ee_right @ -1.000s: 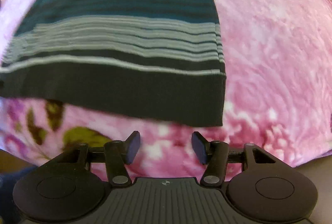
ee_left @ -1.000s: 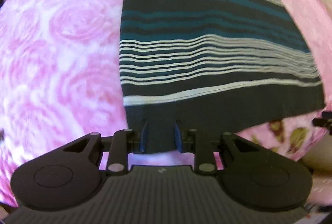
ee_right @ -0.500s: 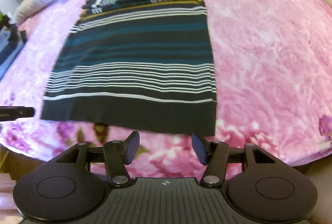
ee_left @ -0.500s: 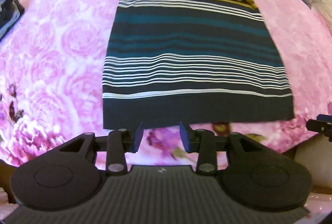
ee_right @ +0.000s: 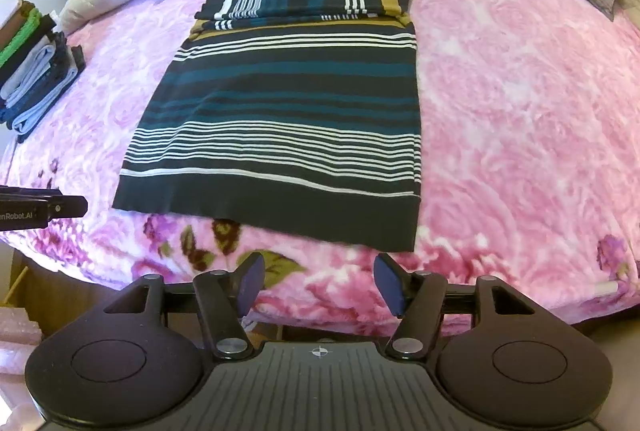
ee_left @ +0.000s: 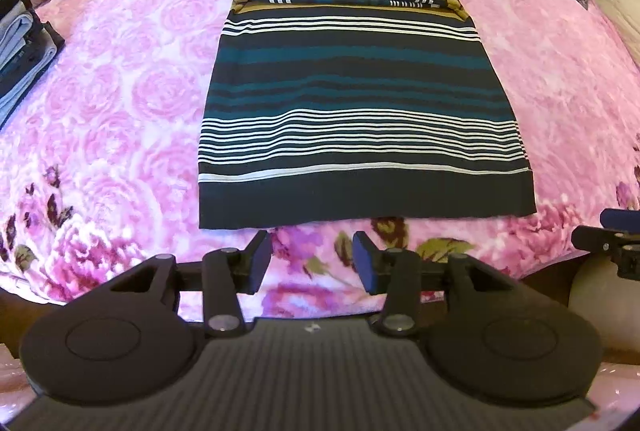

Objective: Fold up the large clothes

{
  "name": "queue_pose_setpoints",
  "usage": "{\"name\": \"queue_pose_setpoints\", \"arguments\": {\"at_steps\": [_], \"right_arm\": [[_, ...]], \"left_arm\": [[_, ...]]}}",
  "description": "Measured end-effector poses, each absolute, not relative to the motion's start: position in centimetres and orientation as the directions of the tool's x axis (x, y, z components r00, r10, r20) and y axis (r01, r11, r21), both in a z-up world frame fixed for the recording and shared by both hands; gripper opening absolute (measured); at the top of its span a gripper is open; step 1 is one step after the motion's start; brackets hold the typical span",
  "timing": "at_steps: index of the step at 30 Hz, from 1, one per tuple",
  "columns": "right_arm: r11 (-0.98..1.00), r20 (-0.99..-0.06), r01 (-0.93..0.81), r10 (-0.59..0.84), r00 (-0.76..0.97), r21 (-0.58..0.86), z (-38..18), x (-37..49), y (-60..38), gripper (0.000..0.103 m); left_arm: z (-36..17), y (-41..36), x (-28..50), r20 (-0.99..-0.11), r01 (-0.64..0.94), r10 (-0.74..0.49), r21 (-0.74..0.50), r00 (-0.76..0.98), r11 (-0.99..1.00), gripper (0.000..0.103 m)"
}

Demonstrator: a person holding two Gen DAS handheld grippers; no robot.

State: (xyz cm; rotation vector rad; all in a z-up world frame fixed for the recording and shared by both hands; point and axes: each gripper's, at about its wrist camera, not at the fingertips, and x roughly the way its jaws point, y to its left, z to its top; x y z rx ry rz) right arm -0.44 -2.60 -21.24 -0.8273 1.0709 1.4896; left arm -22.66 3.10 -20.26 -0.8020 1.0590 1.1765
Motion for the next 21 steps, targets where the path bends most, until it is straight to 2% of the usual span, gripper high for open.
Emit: {"name": "queue_pose_setpoints", "arguments": {"at_steps": [13,21], "right_arm": [[-0.005,-0.914,-0.982,0.365,-0.177,0.189,-20.9,-0.7,-2.6,0.058],[0.012,-0.917,-0.984,0.364,-0.161,0.178,-22.7,-1.4,-1.5,0.058]], "left_arm": [[-19.9,3.2,-22.4,-0.945,-0.965,0.326,0.046,0.042,0.258,0.043],[-21.8,4.8,-23.9,-0.949,-0.963,0.311,0.04,0.047,0.268,0.045]]}}
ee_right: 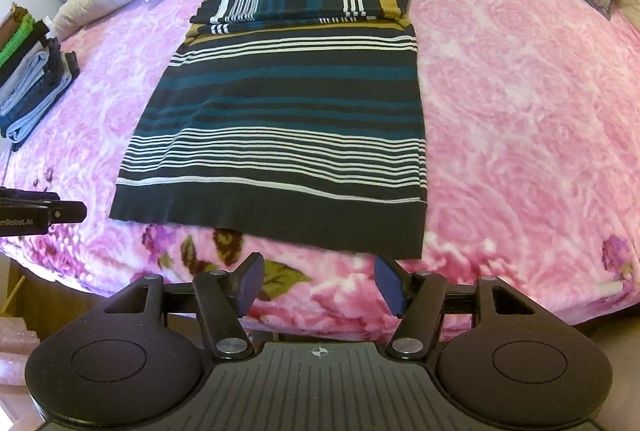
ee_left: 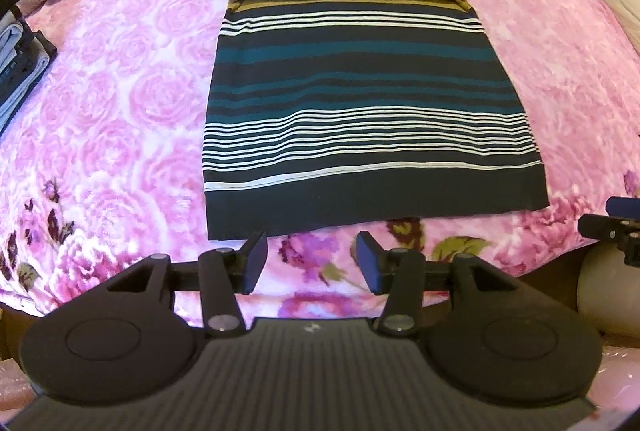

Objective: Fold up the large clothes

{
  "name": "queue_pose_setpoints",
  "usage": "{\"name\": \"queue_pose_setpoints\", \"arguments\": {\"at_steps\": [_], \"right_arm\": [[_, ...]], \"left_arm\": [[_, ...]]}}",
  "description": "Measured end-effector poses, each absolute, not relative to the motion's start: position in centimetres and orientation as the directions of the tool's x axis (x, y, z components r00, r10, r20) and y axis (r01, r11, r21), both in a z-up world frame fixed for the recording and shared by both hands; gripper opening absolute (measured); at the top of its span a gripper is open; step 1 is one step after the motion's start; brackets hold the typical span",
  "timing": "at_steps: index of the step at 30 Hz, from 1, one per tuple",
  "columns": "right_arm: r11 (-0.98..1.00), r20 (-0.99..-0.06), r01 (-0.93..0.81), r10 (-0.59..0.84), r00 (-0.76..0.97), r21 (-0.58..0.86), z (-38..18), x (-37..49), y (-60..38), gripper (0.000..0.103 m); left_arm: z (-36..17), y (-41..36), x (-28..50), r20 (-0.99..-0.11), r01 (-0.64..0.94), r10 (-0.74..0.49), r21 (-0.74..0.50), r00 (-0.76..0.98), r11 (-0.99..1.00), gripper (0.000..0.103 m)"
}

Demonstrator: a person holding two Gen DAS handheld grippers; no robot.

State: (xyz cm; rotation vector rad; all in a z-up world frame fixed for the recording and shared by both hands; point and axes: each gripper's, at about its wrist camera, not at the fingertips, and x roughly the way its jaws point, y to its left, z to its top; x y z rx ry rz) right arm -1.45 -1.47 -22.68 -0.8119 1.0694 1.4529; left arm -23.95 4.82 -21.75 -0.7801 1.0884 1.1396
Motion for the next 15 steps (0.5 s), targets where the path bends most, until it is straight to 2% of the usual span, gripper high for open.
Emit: {"name": "queue_pose_setpoints", "arguments": {"at_steps": [3,10,15], "right_arm": [[0.029,-0.911,-0.982,0.378,-0.163,0.187,-24.0,-1.0,-0.9,0.058],[0.094,-0.879,-0.966,0.443,-0.177,0.241,-28.3,3.2,0.2,0.058],[0.211,-0.865,-0.924,0.464,-0.192,0.319,-32.2,7.5,1.0,0.058]], "left_arm": [[-23.0,5.4,-25.5,-0.944,-0.964,0.318,0.004,0.084,0.267,0.049],[-26.9,8.0,-32.1,-0.905,-0.975,0.383,-0.121,0.186,0.188,0.049],[-31.2,10.6,-36.4,-0.9,-0.972,0.367,-0.208,0.234,0.11,0.048]]}}
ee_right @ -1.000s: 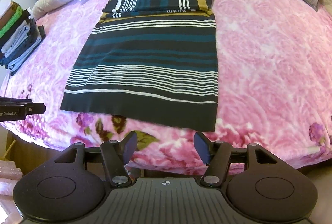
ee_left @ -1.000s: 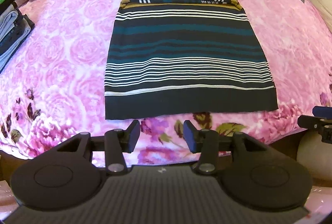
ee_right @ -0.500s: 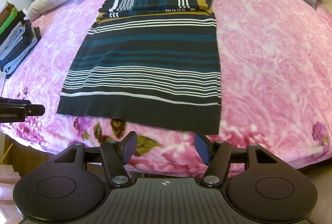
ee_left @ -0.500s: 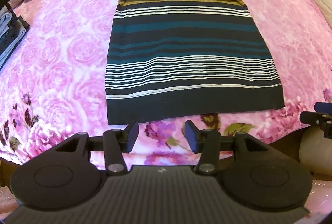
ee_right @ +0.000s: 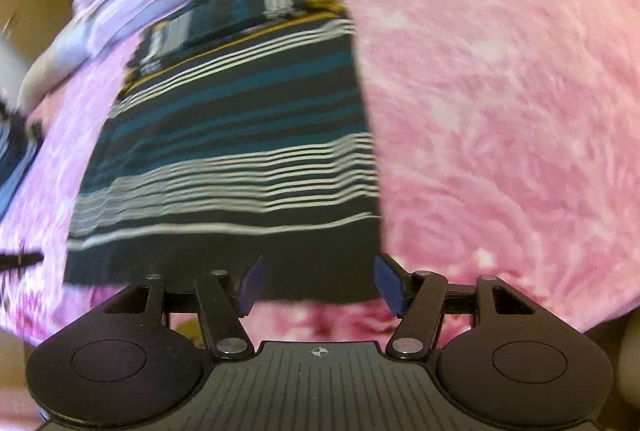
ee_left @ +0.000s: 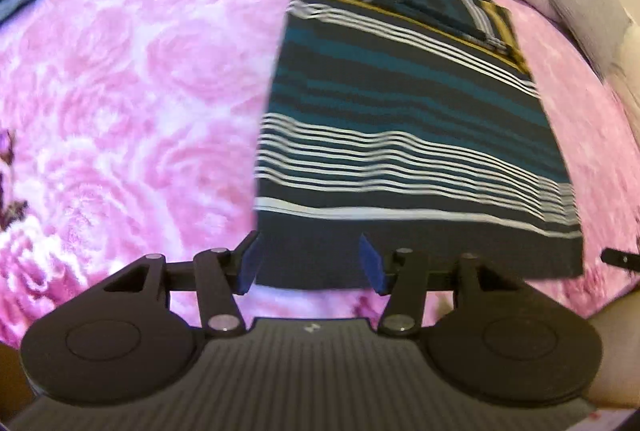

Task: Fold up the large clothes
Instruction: 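Grasp the sweater hem with both grippers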

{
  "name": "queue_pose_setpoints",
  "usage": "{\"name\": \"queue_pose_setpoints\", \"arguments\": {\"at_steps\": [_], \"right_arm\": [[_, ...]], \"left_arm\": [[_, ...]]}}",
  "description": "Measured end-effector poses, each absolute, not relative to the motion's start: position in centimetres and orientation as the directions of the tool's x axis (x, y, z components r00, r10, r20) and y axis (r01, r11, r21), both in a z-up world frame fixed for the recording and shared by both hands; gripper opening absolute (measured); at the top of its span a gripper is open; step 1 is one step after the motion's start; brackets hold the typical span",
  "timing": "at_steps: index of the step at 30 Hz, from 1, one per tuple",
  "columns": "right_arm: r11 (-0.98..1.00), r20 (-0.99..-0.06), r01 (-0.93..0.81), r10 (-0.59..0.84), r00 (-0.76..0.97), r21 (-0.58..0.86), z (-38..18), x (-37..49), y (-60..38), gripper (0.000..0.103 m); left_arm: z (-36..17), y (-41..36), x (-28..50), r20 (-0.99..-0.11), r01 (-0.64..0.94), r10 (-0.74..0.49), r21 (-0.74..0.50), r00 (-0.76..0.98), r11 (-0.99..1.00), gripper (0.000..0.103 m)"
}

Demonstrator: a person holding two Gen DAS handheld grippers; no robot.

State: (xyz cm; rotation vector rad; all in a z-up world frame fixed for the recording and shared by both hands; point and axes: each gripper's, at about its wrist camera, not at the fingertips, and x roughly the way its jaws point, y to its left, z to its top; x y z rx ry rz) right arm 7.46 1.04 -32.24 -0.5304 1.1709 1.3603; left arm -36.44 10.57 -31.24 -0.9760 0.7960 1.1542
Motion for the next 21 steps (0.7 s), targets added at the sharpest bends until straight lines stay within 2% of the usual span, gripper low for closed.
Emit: {"name": "queue_pose_setpoints", "arguments": {"at_steps": [7,14,19,21], "right_arm": [[0.32,-0.806,-0.819,0.531,-0.261,0.476,-36.0,11.5,2.7,0.058],[0.284,-0.726,-0.748,0.586,-0.36,0.6,-38.2,13.2,5.0,0.057],[0.238,-0.71,-0.745,0.569,-0.413,0.624,-39.2,12.9,6.5,0.043],[0.219,-0.702,-0.739,0.562,-0.438,0.636,-39.4,12.8,6.1,0.04]], "left_arm": [[-35.5,13.7,-39.9,-0.858,-0.929,0.377,-0.369,0.35,0.023,0.048],[-38.1,16.4,-41.3,-0.798,-0.87,0.396,-0.494,0.454,0.002,0.045],[-38.9,17.5,-41.6,-0.751,-0.82,0.389,-0.571,0.534,0.023,0.043],[-39.2,17.1,-41.6,-0.742,-0.808,0.367,-0.587,0.561,0.049,0.038]]}}
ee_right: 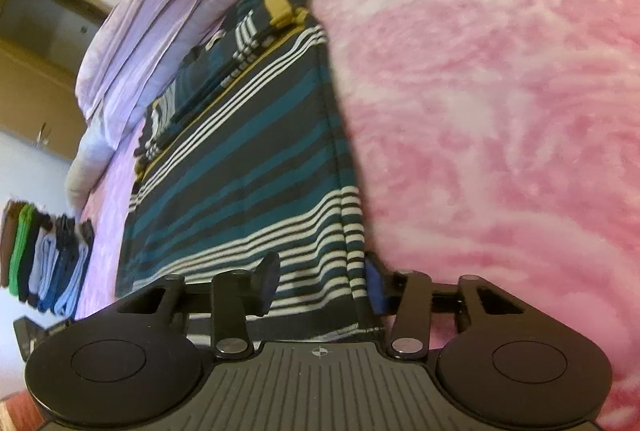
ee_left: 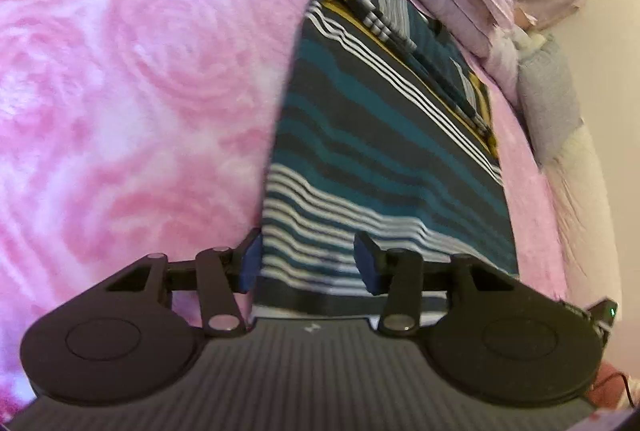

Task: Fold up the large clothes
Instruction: 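Grasp the sweater hem with both grippers, then lift the hem and fold it toward the collar with both grippers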

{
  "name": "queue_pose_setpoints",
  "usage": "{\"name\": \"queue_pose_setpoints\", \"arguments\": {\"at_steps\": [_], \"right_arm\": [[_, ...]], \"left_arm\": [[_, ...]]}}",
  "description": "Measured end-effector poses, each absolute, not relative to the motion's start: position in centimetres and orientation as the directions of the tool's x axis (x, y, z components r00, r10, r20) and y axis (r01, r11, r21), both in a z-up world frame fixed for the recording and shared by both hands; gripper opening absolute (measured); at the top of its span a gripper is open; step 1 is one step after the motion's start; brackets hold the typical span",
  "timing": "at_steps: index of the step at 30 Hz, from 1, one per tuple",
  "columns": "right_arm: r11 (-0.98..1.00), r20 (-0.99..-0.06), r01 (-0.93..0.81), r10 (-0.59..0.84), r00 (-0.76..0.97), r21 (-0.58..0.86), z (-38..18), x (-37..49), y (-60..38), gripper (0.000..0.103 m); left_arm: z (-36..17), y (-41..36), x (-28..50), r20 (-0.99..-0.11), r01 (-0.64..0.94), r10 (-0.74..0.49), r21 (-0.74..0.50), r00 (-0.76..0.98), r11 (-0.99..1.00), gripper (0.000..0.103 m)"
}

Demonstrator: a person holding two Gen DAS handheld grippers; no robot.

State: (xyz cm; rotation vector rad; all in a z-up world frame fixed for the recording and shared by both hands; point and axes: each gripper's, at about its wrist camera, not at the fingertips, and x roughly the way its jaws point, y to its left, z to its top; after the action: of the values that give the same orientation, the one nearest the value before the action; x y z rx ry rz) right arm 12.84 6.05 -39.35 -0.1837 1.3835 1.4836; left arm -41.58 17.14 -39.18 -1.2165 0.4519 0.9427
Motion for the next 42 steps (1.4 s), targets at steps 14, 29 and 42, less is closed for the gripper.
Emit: {"name": "queue_pose_setpoints", "arguments": {"at_steps": [14,29,42], "right_arm": [[0.243,-0.638,-0.625,0.542,-0.547,0.742,-41.0,13.5,5.8,0.024],[0.143,-0.591,-0.637,0.566,-0.575,0.757,-35.3,13.3,2.9,0.003],[0.392,-0.649,-0.519,0.405,-0.644,0.76,-35.0,11.2,-12.7,0.003]], "left_arm": [[-40.8,16.6,-42.1,-0.702,-0.747,0.306,-0.663,0.643,0.047,0.026],[-34.6,13.4,-42.1,-0.693,-0.793,0.394,-0.576,0.603,0.199,0.005],[-32.5,-1.4,-45.9,-0.788,-0.824,0.306,-0.566,0.534,-0.017,0.005]]}}
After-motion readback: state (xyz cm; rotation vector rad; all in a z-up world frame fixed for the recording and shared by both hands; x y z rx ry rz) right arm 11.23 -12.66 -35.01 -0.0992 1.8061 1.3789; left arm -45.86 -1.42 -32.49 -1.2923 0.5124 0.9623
